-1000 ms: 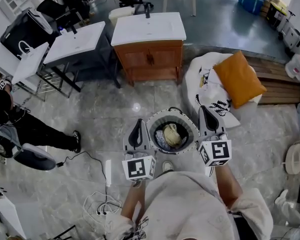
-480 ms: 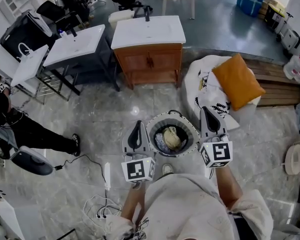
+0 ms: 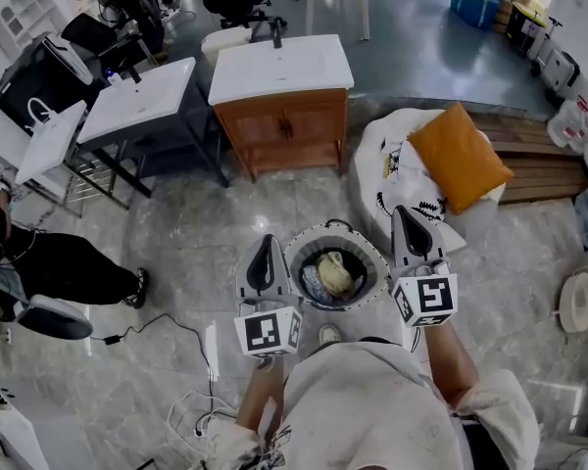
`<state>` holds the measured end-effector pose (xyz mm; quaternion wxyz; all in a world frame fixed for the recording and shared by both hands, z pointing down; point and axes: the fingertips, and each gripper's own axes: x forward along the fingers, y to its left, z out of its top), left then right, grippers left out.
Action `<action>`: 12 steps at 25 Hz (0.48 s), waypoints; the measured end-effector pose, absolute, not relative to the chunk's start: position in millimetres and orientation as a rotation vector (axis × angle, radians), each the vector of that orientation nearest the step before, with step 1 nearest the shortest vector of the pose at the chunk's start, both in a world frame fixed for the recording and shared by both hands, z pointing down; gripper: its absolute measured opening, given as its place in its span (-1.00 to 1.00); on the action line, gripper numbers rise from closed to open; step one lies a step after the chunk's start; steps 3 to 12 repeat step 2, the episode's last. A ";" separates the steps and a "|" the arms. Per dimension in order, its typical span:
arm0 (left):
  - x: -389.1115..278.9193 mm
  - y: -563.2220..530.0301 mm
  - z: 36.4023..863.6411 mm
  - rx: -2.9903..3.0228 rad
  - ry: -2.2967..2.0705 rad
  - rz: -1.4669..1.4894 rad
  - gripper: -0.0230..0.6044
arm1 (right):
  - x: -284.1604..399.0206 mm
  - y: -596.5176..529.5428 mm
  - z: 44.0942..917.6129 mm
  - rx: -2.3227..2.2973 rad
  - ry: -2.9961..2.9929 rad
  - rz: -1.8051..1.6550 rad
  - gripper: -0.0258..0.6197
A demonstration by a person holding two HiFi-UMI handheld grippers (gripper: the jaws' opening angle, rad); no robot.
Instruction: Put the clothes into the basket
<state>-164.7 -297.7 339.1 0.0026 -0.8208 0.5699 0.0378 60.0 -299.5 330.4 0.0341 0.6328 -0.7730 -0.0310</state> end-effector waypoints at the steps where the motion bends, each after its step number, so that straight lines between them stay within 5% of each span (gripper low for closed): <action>1: -164.2 -298.8 338.0 -2.576 1.785 0.120 -0.92 | 59.8 -300.0 329.8 1.944 -2.376 -0.097 -0.96; 12: -163.7 -299.8 337.0 -2.578 1.781 0.121 -0.92 | 59.7 -300.5 329.3 1.942 -2.375 -0.098 -0.96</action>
